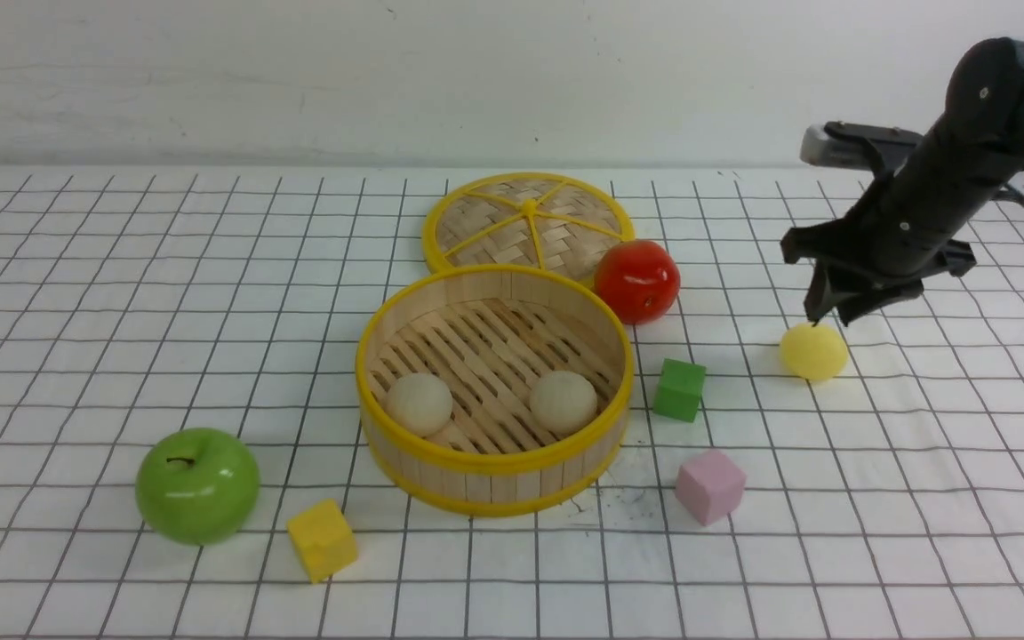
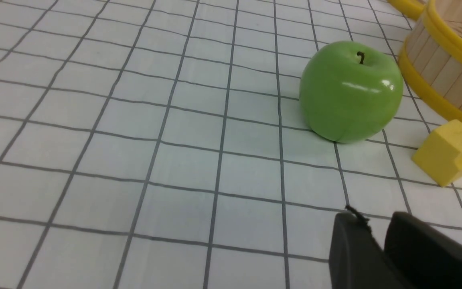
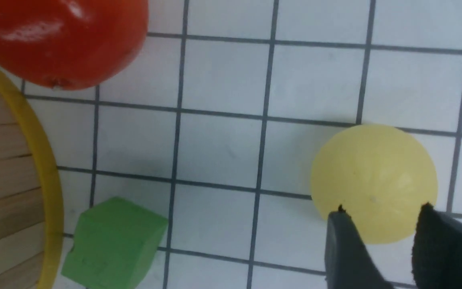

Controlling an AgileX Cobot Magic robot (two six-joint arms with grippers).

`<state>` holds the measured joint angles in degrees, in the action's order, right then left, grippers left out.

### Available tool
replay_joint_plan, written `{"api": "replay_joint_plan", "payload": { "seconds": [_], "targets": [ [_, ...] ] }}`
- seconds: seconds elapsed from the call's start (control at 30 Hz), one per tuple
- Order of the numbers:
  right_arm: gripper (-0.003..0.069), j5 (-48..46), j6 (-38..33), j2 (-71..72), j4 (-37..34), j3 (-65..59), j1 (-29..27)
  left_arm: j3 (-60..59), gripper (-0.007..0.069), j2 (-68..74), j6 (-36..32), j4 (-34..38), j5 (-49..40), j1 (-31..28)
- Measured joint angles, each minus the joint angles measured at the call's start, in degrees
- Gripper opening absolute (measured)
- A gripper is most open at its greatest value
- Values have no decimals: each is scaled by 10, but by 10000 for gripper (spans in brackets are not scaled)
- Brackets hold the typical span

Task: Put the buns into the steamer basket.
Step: Use the right arm to grab a steamed stuffed bun

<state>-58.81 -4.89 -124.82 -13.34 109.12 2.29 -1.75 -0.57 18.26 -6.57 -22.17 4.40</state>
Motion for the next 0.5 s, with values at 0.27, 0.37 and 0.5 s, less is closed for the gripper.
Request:
{"api": "replay_joint_plan", "payload": {
  "seconds": [0.27, 0.37, 0.5],
  "targets": [
    [248, 14, 4, -32, 0, 0, -6, 0, 130, 0, 0, 0, 0, 0],
    [246, 19, 6, -37, 2, 0, -10, 0, 133, 0, 0, 0, 0, 0],
    [225, 23, 7, -39, 1, 0, -11, 0, 137, 0, 0, 0, 0, 0]
  ]
}}
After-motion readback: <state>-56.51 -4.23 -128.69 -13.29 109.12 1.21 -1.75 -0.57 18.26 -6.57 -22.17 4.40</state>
